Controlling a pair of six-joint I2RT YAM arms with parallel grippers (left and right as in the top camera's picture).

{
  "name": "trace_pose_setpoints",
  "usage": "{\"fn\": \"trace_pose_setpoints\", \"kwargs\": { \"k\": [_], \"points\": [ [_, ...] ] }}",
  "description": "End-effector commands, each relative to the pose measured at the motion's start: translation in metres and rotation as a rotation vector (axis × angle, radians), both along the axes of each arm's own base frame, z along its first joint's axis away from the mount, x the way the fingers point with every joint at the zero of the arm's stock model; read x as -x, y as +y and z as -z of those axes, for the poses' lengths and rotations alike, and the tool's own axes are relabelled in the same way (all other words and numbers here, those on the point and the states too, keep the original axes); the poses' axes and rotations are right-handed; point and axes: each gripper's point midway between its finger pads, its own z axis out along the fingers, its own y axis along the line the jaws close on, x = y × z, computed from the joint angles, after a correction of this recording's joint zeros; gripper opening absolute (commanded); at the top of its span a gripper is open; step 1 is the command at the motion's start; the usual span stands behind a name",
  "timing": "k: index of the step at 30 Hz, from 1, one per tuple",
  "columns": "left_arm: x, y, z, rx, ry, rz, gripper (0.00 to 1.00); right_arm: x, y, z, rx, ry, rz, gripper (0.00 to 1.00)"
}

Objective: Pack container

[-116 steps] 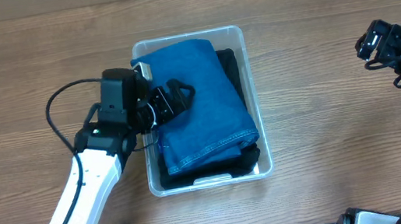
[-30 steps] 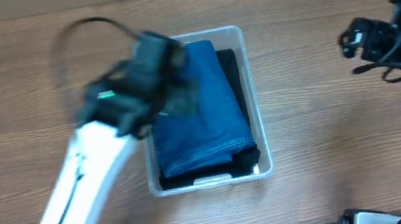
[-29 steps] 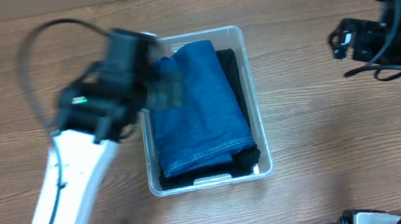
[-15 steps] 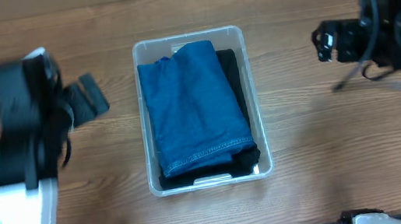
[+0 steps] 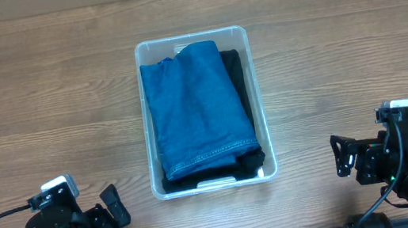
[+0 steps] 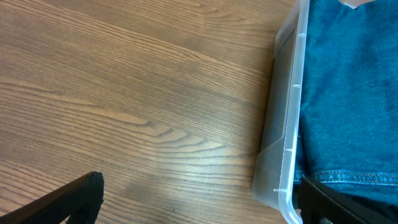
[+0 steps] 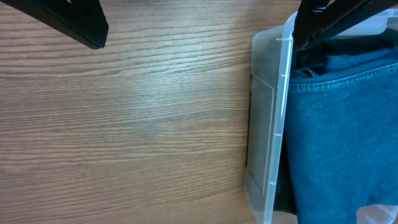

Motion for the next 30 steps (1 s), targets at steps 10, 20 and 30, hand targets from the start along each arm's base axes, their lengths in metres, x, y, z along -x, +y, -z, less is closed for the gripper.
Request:
{"fn": "trace_pose_setpoints", "kwargs": {
  "k": [10, 20, 30],
  "points": [
    [0.001, 0.003, 0.000, -0.001, -0.007, -0.021, 1.00, -0.049, 0.003, -0.018, 0.073, -0.547, -0.067, 1.00],
    [0.001, 0.003, 0.000, -0.001, -0.007, -0.021, 1.00, -0.069, 0.003, 0.050, 0.105, -0.869, -0.064, 1.00],
    [0.001, 0.003, 0.000, -0.001, -0.007, -0.021, 1.00, -0.068, 0.003, 0.082, 0.092, -0.736, -0.066, 1.00]
  ]
}}
